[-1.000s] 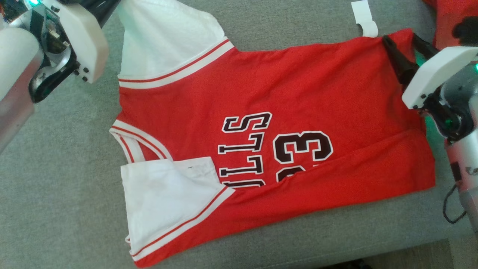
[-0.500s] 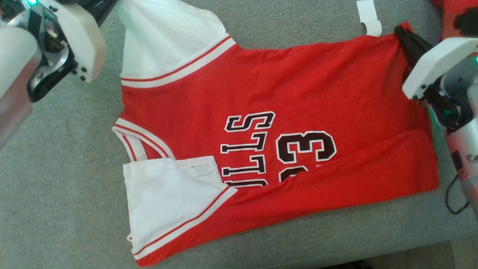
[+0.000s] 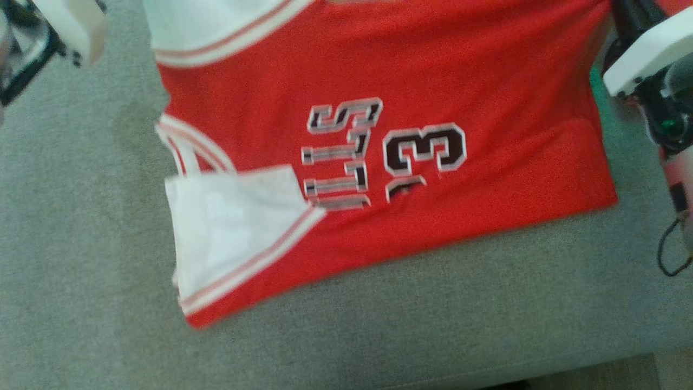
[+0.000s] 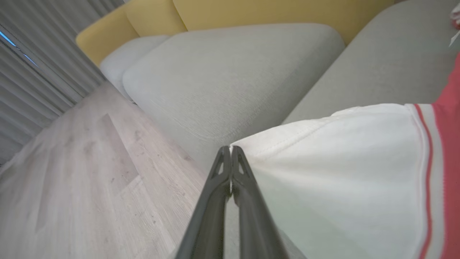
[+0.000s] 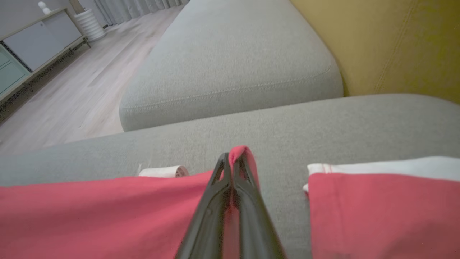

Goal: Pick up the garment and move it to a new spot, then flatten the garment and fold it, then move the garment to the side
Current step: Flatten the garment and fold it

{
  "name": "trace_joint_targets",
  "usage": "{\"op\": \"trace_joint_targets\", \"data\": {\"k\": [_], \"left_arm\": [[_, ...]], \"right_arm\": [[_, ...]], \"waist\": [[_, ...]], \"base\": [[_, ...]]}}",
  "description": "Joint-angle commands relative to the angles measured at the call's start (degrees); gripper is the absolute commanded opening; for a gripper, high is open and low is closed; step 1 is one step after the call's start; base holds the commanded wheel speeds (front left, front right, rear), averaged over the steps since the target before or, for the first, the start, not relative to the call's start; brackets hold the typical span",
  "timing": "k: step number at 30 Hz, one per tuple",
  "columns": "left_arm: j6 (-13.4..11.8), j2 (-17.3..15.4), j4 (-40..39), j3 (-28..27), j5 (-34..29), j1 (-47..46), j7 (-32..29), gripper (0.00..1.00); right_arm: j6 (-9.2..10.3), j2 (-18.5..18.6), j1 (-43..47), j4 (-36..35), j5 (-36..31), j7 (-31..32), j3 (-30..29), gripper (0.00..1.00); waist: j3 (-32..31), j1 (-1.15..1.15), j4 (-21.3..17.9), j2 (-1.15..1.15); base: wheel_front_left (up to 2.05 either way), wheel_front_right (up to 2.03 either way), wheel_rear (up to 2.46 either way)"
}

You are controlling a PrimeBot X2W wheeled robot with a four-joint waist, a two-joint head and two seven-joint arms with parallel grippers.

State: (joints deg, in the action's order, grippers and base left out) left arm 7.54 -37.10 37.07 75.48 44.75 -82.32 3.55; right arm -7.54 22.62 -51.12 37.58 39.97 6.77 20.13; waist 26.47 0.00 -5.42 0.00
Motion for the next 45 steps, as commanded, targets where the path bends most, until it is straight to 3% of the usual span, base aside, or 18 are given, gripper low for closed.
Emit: {"op": "trace_joint_targets", "data": {"k": [1, 11, 20, 25, 36, 41, 42, 43, 44, 45], "left_arm": [[-0.6, -1.1, 1.1, -3.5, -0.2, -3.7, 1.6, 0.0], [-0.2, 2.0, 3.1, -3.0, 1.5, 0.7, 4.7, 0.0], [-0.3, -0.4, -3.1, -2.6, 3.3, 9.2, 6.7, 0.0], [-3.1, -3.0, -10.2, -2.5, 4.2, 15.5, 7.2, 0.0], [-13.4, -8.3, -27.8, -2.3, 5.9, 32.5, 7.9, 0.0], [-15.6, -8.7, -31.5, -2.3, 6.4, 38.3, 8.2, 0.0], [-15.8, -8.5, -31.7, -2.2, 6.6, 39.1, 8.4, 0.0], [-16.0, -8.2, -31.8, -2.2, 6.9, 39.9, 8.5, 0.0], [-16.1, -7.8, -31.7, -2.2, 7.0, 40.5, 8.6, 0.0], [-16.5, -7.3, -31.5, -2.2, 7.2, 41.1, 8.7, 0.0]], "right_arm": [[0.05, 1.8, -1.1, -1.6, 0.4, -0.7, 0.7, 0.0], [0.05, 5.3, 1.8, -1.3, 2.8, -1.2, 3.0, 0.0], [0.05, 9.1, 9.6, -3.1, 5.2, -2.7, 3.1, 0.0], [0.05, 10.8, 15.2, -5.0, 6.4, -2.7, 2.6, 0.0], [0.05, 11.3, 28.8, -10.2, 5.7, -2.1, -2.7, 0.0], [0.05, 10.4, 34.8, -13.0, 4.3, -1.0, -6.7, 0.0], [0.05, 9.9, 35.7, -13.5, 4.1, -0.6, -7.4, 0.06], [0.05, 9.4, 36.5, -13.9, 3.8, -0.3, -8.2, 0.33], [0.05, 9.0, 37.2, -14.2, 3.3, 0.0, -9.0, 0.49], [0.05, 8.4, 37.8, -14.3, 2.7, 0.2, -9.8, 1.0]], "waist": [[-0.6, 0.0, 0.3, 0.0], [-3.5, 0.0, 3.2, 0.0], [-7.3, 0.0, 6.4, 0.0], [-9.5, 0.0, 7.5, 0.0], [-12.2, 0.0, 8.6, 0.0], [-12.5, 0.0, 8.9, 0.0], [-12.5, 0.0, 8.9, 0.0], [-12.5, 0.0, 9.0, 0.0], [-12.5, 0.0, 9.0, 0.0], [-12.6, 0.0, 9.1, 0.0]], "base": [[0.0, 0.0, 0.0], [0.0, 0.0, 0.0], [0.0, 0.0, 0.0], [0.0, 0.0, 0.0], [0.0, 0.0, 0.0], [0.0, 0.0, 0.0], [0.0, 0.0, 0.0], [0.0, 0.0, 0.0], [0.0, 0.0, 0.0], [0.0, 0.0, 0.0]]}}
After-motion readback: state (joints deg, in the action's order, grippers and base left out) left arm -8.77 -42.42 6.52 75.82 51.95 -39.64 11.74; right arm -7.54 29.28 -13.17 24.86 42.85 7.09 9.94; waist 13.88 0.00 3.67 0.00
